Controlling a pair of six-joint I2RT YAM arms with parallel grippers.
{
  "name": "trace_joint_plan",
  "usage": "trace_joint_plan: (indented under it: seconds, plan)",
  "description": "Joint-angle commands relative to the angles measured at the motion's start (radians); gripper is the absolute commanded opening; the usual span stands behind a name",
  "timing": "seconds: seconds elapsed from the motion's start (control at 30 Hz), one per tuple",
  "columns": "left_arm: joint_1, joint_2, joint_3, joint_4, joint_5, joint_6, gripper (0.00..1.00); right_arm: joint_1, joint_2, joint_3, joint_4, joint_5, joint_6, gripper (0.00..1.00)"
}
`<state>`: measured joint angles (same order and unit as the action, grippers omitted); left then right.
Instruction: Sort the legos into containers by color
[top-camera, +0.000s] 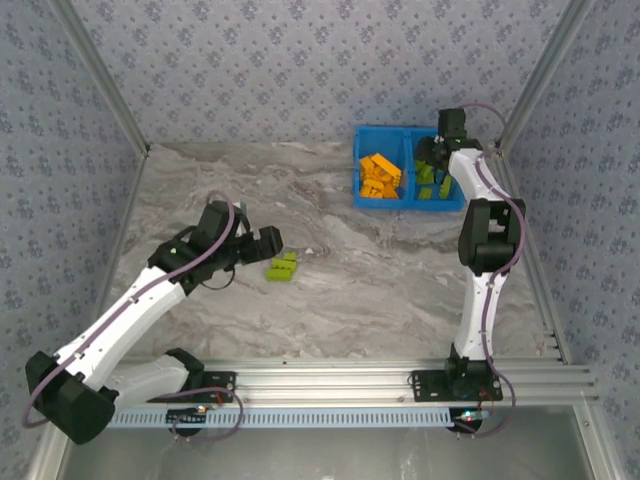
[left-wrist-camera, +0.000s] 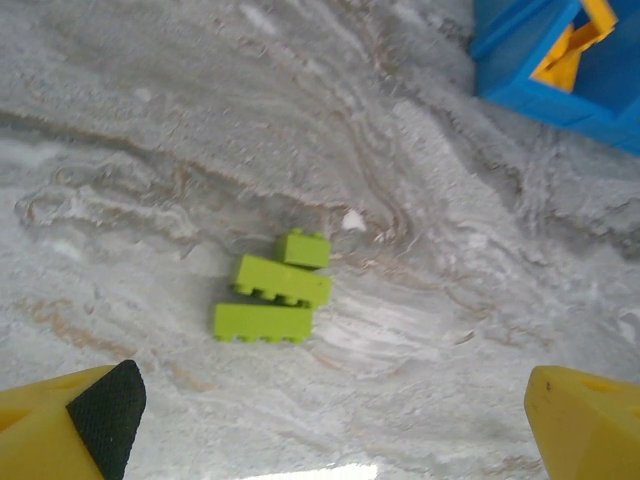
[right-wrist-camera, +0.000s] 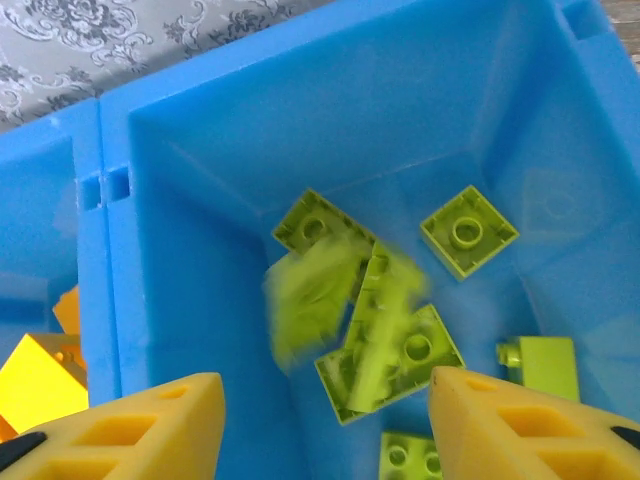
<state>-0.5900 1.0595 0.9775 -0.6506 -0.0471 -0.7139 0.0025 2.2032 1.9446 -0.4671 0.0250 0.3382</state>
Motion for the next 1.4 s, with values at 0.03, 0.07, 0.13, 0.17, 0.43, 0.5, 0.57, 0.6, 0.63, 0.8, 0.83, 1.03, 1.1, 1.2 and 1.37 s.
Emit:
trace_joint_plan:
  seconds: [0.03, 0.07, 0.13, 0.17, 0.43, 0.5, 0.57, 0.6, 0.63, 0.8, 0.83, 1.03, 1.1, 1.2, 1.37]
  plan:
    - [0.002, -0.018, -0.069, 0.012, 0.001, 0.048, 0.99, 0.009, -0.113, -0.004, -0.069, 0.017, -0.036, 0.59]
    - [0.001, -0.007, -0.086, 0.017, 0.011, 0.06, 0.99, 0.015, -0.154, -0.053, -0.053, 0.022, -0.039, 0.59]
    - [0.001, 0.023, -0.114, 0.032, 0.031, 0.086, 0.99, 0.035, -0.254, -0.166, -0.008, 0.036, -0.043, 0.59]
    - [0.001, 0.042, -0.133, 0.049, 0.043, 0.097, 0.99, 0.046, -0.316, -0.248, 0.024, 0.046, -0.041, 0.59]
    - [-0.004, 0.223, -0.182, 0.185, 0.093, 0.167, 0.99, 0.163, -0.797, -0.722, 0.145, 0.074, -0.015, 0.82]
    - [-0.015, 0.276, -0.169, 0.216, 0.092, 0.195, 0.99, 0.21, -0.89, -0.798, 0.13, 0.082, -0.018, 0.96]
    - [-0.019, 0.33, -0.162, 0.257, 0.084, 0.225, 0.99, 0.241, -0.965, -0.847, 0.102, 0.088, -0.01, 1.0]
    - [-0.018, 0.358, -0.154, 0.263, 0.071, 0.234, 0.99, 0.248, -0.991, -0.863, 0.086, 0.088, -0.001, 1.0]
    - [-0.019, 0.388, -0.145, 0.268, 0.054, 0.238, 0.99, 0.253, -1.017, -0.878, 0.07, 0.082, 0.007, 1.0]
    - [-0.051, 0.495, -0.102, 0.317, 0.03, 0.249, 0.99, 0.264, -1.086, -0.924, 0.021, 0.075, 0.015, 1.0]
    - [-0.061, 0.512, -0.091, 0.318, 0.013, 0.248, 0.99, 0.263, -1.089, -0.927, 0.017, 0.075, 0.015, 1.0]
    - [-0.107, 0.604, -0.03, 0.275, -0.098, 0.22, 0.89, 0.263, -1.096, -0.916, 0.006, 0.054, 0.038, 1.0]
    - [-0.115, 0.602, -0.031, 0.261, -0.114, 0.211, 0.82, 0.263, -1.097, -0.904, -0.002, 0.04, 0.052, 1.0]
    - [-0.118, 0.59, -0.044, 0.253, -0.122, 0.211, 0.73, 0.264, -1.1, -0.89, -0.016, 0.021, 0.074, 1.0]
    - [-0.12, 0.581, -0.057, 0.245, -0.102, 0.213, 0.57, 0.264, -1.114, -0.882, -0.031, 0.002, 0.11, 1.0]
